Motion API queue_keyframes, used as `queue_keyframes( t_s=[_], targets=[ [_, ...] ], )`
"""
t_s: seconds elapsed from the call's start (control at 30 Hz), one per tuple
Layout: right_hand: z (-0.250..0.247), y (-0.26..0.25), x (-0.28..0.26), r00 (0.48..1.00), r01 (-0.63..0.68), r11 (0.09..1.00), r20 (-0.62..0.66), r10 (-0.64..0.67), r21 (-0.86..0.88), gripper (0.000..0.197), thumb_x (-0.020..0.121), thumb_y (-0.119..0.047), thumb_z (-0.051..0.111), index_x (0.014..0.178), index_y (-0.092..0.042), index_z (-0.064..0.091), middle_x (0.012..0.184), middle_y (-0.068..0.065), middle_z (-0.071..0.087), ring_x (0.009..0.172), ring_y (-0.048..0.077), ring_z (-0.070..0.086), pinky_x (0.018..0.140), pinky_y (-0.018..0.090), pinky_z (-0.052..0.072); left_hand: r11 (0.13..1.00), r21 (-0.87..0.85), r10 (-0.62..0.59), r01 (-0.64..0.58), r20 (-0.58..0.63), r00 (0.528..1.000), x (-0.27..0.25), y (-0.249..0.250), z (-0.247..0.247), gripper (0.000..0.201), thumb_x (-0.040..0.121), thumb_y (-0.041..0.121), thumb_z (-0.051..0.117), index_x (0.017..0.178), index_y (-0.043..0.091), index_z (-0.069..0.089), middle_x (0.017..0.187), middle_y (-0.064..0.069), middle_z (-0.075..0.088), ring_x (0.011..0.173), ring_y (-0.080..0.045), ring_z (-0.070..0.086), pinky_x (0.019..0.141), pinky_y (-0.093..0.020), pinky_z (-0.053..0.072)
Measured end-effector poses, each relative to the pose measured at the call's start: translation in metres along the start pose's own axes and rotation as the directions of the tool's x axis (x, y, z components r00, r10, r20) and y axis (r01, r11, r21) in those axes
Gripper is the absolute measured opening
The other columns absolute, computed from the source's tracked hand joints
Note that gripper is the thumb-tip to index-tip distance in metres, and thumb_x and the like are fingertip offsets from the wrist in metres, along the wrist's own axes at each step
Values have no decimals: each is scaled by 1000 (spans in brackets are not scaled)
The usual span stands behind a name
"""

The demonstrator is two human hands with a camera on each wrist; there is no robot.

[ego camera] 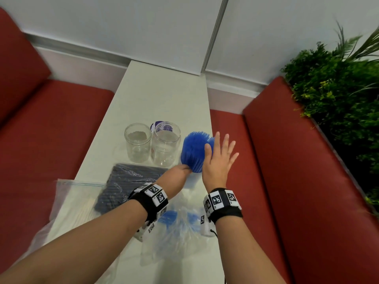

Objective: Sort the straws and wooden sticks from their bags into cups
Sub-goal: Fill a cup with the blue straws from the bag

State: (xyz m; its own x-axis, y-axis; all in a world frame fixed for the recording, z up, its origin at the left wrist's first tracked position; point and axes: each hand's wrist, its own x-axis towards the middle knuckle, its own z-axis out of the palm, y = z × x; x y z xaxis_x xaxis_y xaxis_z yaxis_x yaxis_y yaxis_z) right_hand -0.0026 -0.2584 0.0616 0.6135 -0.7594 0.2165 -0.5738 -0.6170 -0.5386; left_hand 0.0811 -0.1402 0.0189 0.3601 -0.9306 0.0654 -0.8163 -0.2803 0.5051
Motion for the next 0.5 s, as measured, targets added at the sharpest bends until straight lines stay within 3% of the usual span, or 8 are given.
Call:
queue_keyframes(
  t_s=[0.1,0.13,0.23,0.3,0.33,0.4,0.43,0.5],
  targets=[
    [-2,-7,-4,984,-29,994,169,46,-101,66,108,-55,24,166,-25,11,174,3,1,159,25,-13,125,55,-14,998,-67,3,-4,-14,1000,-17,1,-13,38,95,0,44,128,5,62,128,-9,61,116,-25,58,100,-32,41],
    [-3,-11,-6,986,-53,996,152,64,-76,67,108,-55,27,165,-24,11,174,4,3,159,26,-12,125,55,-13,995,-95,-22,20,-17,1000,-23,-2,-17,37,95,1,45,126,6,64,125,-9,63,113,-25,59,98,-33,43],
    [-8,-26,-19,981,96,990,-180,-77,104,57,109,-38,44,160,-14,33,168,9,27,159,29,11,129,47,2,954,-217,-226,208,-58,972,-46,-21,-23,28,96,12,49,113,10,70,106,-8,71,96,-24,67,85,-31,50],
    [-4,-39,-33,953,272,926,-208,-221,262,46,104,-23,51,148,-11,50,150,8,52,144,23,41,123,38,27,910,-212,-372,356,-40,927,-62,-42,-23,24,97,16,49,106,9,71,101,-10,72,94,-27,67,83,-31,50],
    [1,-46,-41,957,291,889,-109,-270,353,41,102,-17,51,142,-12,55,136,5,60,129,17,52,114,36,40,898,-149,-417,413,6,909,-69,-50,-23,25,97,16,49,105,7,70,103,-13,72,96,-29,66,85,-33,49],
    [17,-57,-60,928,194,890,217,-303,413,33,100,-10,51,132,-14,59,108,2,67,97,15,63,92,39,54,895,3,-445,447,105,889,-84,-62,-19,25,95,12,48,107,7,70,109,-15,70,102,-31,63,88,-34,46],
    [30,-59,-68,884,121,928,387,-263,354,31,100,-10,51,130,-14,58,101,6,68,90,18,64,87,42,56,895,80,-446,439,126,886,-92,-64,-17,26,93,10,48,108,9,69,112,-15,67,105,-31,62,89,-34,44],
    [56,-57,-85,767,9,994,636,-79,113,33,100,-10,52,134,-7,52,114,17,68,102,29,65,91,41,55,868,213,-481,448,141,865,-107,-67,-11,27,92,11,49,115,12,61,123,-14,58,111,-33,56,93,-35,42]
  ],
)
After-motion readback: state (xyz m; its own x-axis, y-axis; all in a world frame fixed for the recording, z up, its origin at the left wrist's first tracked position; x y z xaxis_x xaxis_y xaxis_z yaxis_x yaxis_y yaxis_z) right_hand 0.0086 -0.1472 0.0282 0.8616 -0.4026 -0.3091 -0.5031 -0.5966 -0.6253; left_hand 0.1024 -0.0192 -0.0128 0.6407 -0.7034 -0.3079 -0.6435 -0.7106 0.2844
